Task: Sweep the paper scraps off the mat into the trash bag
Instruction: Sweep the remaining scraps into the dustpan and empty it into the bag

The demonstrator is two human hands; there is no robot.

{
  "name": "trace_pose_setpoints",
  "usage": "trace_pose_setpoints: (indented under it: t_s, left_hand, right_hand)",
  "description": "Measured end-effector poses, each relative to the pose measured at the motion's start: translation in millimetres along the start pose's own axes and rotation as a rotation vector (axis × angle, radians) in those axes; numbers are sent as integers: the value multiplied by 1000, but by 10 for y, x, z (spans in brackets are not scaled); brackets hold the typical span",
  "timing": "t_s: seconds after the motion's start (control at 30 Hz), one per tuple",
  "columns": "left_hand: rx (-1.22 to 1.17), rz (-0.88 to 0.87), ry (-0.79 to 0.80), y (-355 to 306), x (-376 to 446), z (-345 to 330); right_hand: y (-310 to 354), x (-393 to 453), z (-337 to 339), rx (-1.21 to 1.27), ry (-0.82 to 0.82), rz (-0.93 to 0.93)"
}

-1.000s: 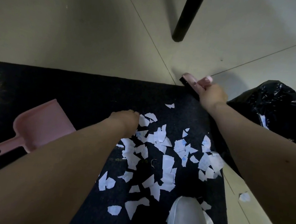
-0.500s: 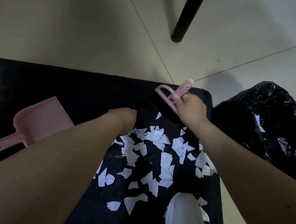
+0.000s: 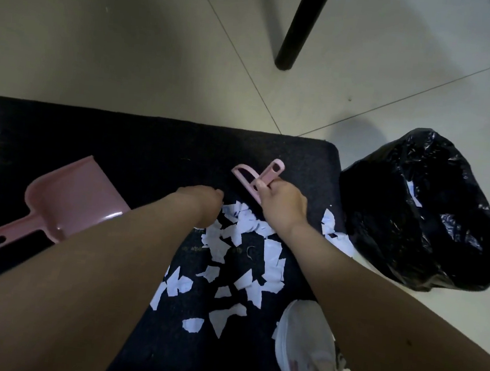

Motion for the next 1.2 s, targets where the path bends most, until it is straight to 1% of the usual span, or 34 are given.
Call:
trace_pose_setpoints:
  t_s: [0.07,0.13,0.2,0.33,0.47,0.6,0.73,0.9,1.03,1.13,1.2]
  left_hand:
    - [-1,-5,-14,-28,-68,-40]
    - [1,2,-21,-41,-136,-81]
    - [10,16,-12,-48,-243,-170]
    - [43,25,-49,-68,-455,-289]
    - [53,18,-89,-162,-632,-225]
    - [29,-30,-155,-301,-732,-50]
    - [42,-45,-136,-379,-577,-98]
    - [169,-77,-104,-601,-340,-338]
    - [283,-92,-87,-723,-168,-556]
    - [369,-85,-90,-753,-89,-640]
    - [381,-89,-106,-752,-68,-630]
  right_hand:
    - [-101,-72,117,81,-83,-41]
    - [-217,-148,288,130,-208,-82]
    - [-306,-268,398,107,-276,-104]
    - [-427,-471,432,83,-265,-121]
    - [-510,-643,529,53,-232,-145]
    - [-707,-703,684,41,-249,-240]
    - [-979,-699,775,20,-298,-356]
    - [-1320,-666,805,3,-323,-432]
    - [-1625,-676,701,1,-309,-499]
    - [-1691,-675,593,37,-316,-512]
    - [-1602,-627,490,39,-300,-480]
Point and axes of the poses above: each hand's wrist, its own x-axis towards the middle knuckle, its own z-axis out of the back of the hand, y = z × x, the point moved 9 cm from there along x, towards the middle knuckle, and after that the axes turned 11 degrees about y, right-handed, at the moved point
